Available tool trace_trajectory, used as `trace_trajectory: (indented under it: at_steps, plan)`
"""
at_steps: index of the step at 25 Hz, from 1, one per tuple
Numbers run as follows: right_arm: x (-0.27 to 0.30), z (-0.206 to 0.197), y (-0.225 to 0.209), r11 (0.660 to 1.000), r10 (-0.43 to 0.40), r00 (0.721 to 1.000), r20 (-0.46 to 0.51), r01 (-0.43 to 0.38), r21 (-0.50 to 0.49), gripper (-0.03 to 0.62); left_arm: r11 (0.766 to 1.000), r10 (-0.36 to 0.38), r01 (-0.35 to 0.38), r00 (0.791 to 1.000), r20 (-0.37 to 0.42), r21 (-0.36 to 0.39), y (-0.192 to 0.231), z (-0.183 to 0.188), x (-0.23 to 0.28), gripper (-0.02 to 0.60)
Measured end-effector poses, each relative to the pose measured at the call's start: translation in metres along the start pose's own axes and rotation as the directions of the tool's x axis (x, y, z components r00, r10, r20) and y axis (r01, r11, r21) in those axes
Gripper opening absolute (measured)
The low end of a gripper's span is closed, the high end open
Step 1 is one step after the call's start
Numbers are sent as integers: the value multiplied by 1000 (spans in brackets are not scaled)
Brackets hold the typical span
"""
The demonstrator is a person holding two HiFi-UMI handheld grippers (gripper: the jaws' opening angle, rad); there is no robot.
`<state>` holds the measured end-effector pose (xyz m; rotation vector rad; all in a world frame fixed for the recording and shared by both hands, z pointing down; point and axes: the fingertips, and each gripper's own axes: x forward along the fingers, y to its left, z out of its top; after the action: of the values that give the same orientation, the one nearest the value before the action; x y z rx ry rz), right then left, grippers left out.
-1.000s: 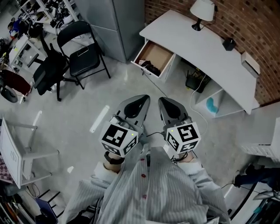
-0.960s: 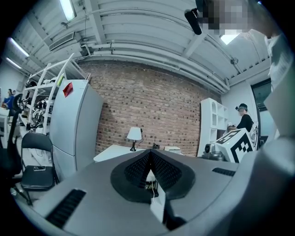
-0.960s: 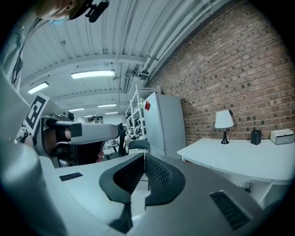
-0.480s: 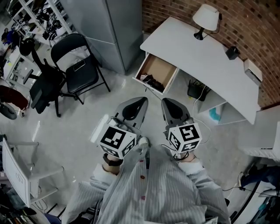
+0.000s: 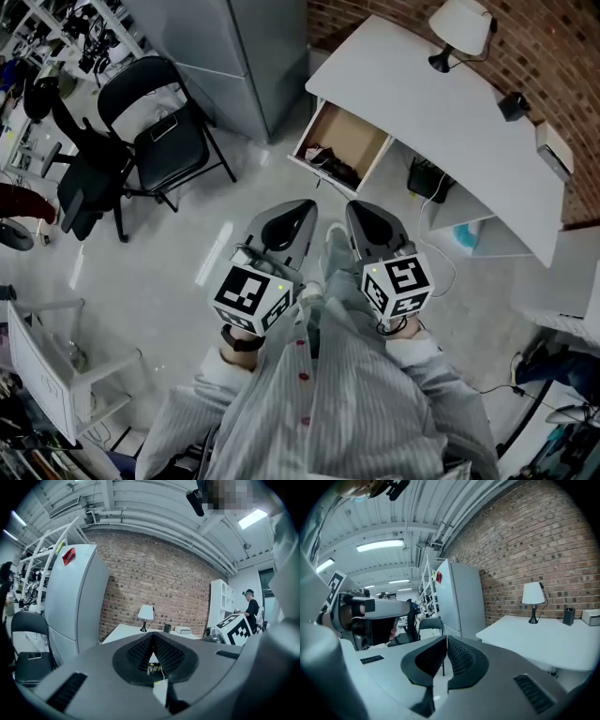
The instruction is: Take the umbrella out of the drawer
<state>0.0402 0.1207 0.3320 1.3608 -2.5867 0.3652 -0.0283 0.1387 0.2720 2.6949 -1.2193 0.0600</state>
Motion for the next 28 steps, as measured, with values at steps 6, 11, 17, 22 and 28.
trace_trajectory:
  at_steps: [6, 11, 17, 22, 28]
  plan:
    - [39, 7, -22, 1000, 24, 1000, -8, -24, 10, 35, 1000, 12, -12, 1000, -4, -10, 31, 2, 34, 9]
    - [75, 28, -59, 1000, 20, 1000, -3, -20, 20, 35, 1000, 9, -9, 1000, -15, -15, 58, 11, 82, 8]
    - [118, 59, -103, 999, 37, 999, -11, -37, 20, 35, 999, 30, -31, 999, -26, -19, 94, 31, 137, 9]
    - [152, 79, -131, 998, 61, 998, -8, -60, 10, 35, 998, 61, -61, 998, -20, -23, 123, 43, 173, 9]
    - [188, 92, -158, 995, 97, 995, -18, -97, -11, 35, 995, 96, -96, 995, -9, -31, 150, 47, 209, 9]
